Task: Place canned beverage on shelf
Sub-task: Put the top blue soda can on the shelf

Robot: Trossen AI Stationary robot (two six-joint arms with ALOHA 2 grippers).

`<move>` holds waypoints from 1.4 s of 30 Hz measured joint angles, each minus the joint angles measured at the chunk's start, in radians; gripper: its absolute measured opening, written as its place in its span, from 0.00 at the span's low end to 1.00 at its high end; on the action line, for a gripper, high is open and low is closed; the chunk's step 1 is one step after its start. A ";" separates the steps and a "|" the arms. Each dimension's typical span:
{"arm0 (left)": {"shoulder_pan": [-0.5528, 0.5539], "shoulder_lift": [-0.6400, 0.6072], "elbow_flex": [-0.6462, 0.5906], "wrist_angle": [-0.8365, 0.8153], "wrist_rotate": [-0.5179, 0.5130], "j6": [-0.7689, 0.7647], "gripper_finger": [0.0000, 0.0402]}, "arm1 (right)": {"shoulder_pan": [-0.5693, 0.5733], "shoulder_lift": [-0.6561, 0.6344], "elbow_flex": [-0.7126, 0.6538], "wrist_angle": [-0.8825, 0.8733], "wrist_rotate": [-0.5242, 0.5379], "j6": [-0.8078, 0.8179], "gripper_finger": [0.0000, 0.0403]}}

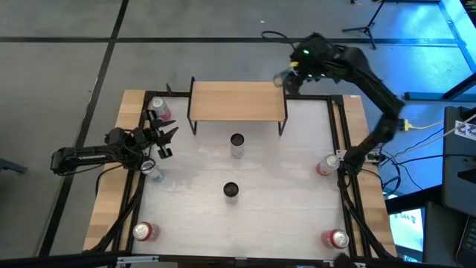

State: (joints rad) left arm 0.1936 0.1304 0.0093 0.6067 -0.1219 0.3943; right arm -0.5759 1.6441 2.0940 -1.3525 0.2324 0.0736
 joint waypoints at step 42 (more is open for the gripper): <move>0.000 0.000 0.000 -0.015 0.003 -0.001 0.27 | -0.086 0.357 0.235 -0.159 -0.060 -0.109 0.79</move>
State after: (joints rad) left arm 0.1940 0.1305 0.0093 0.5914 -0.1184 0.3931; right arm -0.6617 2.0010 2.3295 -1.5110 0.1727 -0.0355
